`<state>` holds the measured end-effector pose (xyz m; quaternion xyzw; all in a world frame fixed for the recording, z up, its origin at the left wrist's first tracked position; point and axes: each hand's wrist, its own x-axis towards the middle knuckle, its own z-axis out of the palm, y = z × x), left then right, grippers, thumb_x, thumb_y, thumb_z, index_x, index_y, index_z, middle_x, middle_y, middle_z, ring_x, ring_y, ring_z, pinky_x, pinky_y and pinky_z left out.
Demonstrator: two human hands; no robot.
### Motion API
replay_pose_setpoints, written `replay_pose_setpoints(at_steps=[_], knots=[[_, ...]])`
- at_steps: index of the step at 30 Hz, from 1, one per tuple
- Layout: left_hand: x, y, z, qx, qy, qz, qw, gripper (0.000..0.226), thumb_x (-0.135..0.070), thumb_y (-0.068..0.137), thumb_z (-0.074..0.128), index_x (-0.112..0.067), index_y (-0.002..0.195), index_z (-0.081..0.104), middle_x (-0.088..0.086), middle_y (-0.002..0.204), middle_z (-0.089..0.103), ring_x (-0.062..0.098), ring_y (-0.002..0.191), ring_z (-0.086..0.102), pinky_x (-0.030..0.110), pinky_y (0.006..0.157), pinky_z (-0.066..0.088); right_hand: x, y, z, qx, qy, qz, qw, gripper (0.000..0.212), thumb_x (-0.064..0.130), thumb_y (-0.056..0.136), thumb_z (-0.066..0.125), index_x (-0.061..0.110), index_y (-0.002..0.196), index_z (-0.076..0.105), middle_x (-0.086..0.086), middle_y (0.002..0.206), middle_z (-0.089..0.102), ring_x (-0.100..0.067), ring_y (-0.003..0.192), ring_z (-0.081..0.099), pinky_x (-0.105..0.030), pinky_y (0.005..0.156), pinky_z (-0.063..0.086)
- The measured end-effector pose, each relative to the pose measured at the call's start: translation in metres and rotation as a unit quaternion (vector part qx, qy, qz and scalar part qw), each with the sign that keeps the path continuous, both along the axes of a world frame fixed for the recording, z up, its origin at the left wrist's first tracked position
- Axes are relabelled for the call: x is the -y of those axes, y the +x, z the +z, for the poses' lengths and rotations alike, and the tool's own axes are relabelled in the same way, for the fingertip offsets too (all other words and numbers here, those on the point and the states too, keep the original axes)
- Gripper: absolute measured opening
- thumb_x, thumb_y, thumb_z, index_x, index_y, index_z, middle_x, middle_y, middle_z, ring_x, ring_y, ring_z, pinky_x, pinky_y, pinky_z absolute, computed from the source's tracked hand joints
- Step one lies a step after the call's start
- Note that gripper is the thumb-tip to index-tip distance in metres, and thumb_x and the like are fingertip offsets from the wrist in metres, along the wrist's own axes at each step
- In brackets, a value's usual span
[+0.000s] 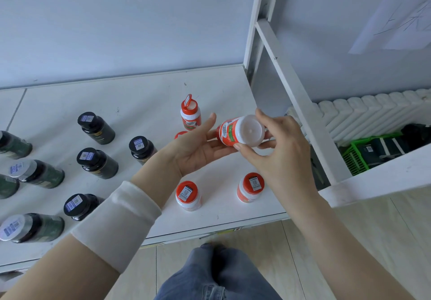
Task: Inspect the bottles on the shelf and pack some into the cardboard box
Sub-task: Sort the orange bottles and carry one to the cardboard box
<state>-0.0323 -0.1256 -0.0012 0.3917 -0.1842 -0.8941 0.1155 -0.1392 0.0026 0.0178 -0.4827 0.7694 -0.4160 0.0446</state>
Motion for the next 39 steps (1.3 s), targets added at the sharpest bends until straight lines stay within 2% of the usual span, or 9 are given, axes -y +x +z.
replay_pose_setpoints(at_steps=[5,8,11,14,17,21,30,36,39], knots=[[0.003,-0.005,0.003,0.004,-0.034,0.001,0.999,0.037,-0.024,0.09,0.054,-0.001,0.118,0.053,0.022,0.101,0.064,0.031,0.077,0.071,0.04,0.062,0.06,-0.003,0.0,-0.003,0.026,0.008,-0.023,0.999,0.066,0.033,0.066,0.079,0.014,0.124,0.053,-0.009,0.111,0.056,-0.006,0.081,0.052,0.006,0.063,0.038],[0.011,-0.005,0.009,0.032,-0.178,-0.043,0.983,0.028,-0.014,0.09,0.053,-0.009,0.118,0.058,0.013,0.106,0.065,0.024,0.089,0.068,0.038,0.075,0.059,-0.008,-0.003,-0.013,0.099,0.043,-0.022,0.994,0.063,0.031,0.064,0.08,0.011,0.116,0.05,-0.009,0.114,0.059,-0.007,0.082,0.055,0.005,0.061,0.039],[0.016,-0.009,0.015,0.114,-0.407,-0.135,0.896,0.029,-0.014,0.089,0.057,-0.016,0.118,0.057,0.005,0.116,0.062,0.02,0.101,0.064,0.036,0.085,0.056,-0.008,-0.016,-0.018,0.123,0.138,0.008,0.983,0.068,0.029,0.067,0.079,0.013,0.123,0.044,-0.008,0.126,0.053,-0.015,0.1,0.056,-0.009,0.073,0.045],[0.017,-0.019,0.011,0.199,-0.587,-0.188,0.762,0.036,-0.015,0.085,0.064,-0.018,0.121,0.058,0.003,0.121,0.061,0.02,0.105,0.061,0.035,0.09,0.053,-0.005,-0.03,-0.015,-0.031,0.248,0.018,0.968,0.066,0.024,0.076,0.073,0.013,0.13,0.036,-0.011,0.135,0.038,-0.023,0.119,0.044,-0.026,0.093,0.041],[0.012,-0.032,-0.003,0.247,-0.668,-0.222,0.666,0.038,-0.014,0.083,0.066,-0.016,0.121,0.057,0.004,0.123,0.059,0.02,0.109,0.058,0.027,0.088,0.046,0.002,-0.039,-0.015,-0.159,0.289,0.028,0.944,0.058,0.014,0.081,0.069,0.01,0.129,0.035,-0.014,0.134,0.033,-0.026,0.12,0.038,-0.027,0.088,0.042],[0.006,-0.044,-0.026,0.27,-0.711,-0.244,0.602,0.041,-0.009,0.08,0.069,-0.014,0.119,0.057,0.009,0.123,0.054,0.024,0.111,0.055,0.027,0.091,0.044,0.01,-0.044,-0.026,-0.21,0.315,0.035,0.925,0.053,0.0,0.077,0.068,0.006,0.122,0.04,-0.017,0.127,0.036,-0.029,0.113,0.04,-0.029,0.074,0.044],[-0.002,-0.047,-0.042,0.275,-0.729,-0.245,0.577,0.056,-0.013,0.078,0.072,-0.017,0.127,0.046,0.01,0.132,0.043,0.027,0.122,0.046,0.03,0.098,0.04,0.009,-0.043,-0.038,-0.204,0.302,0.029,0.931,0.055,0.002,0.077,0.069,0.006,0.123,0.039,-0.018,0.127,0.036,-0.031,0.113,0.04,-0.034,0.082,0.047],[0.016,0.002,-0.031,0.373,-0.751,-0.244,0.488,0.076,-0.035,0.075,0.073,-0.021,0.139,0.034,0.007,0.142,0.037,0.027,0.131,0.029,0.039,0.107,0.029,0.013,-0.032,-0.018,-0.175,0.257,0.044,0.949,0.061,0.012,0.079,0.07,0.008,0.13,0.037,-0.017,0.131,0.034,-0.029,0.117,0.038,-0.03,0.084,0.044],[0.03,0.035,-0.035,0.403,-0.708,-0.277,0.51,0.057,-0.026,0.079,0.07,-0.021,0.131,0.046,0.01,0.13,0.044,0.029,0.121,0.04,0.036,0.098,0.035,0.022,-0.018,-0.01,-0.165,0.228,0.057,0.958,0.06,0.016,0.078,0.071,0.009,0.128,0.038,-0.016,0.129,0.036,-0.029,0.117,0.037,-0.032,0.085,0.044]])
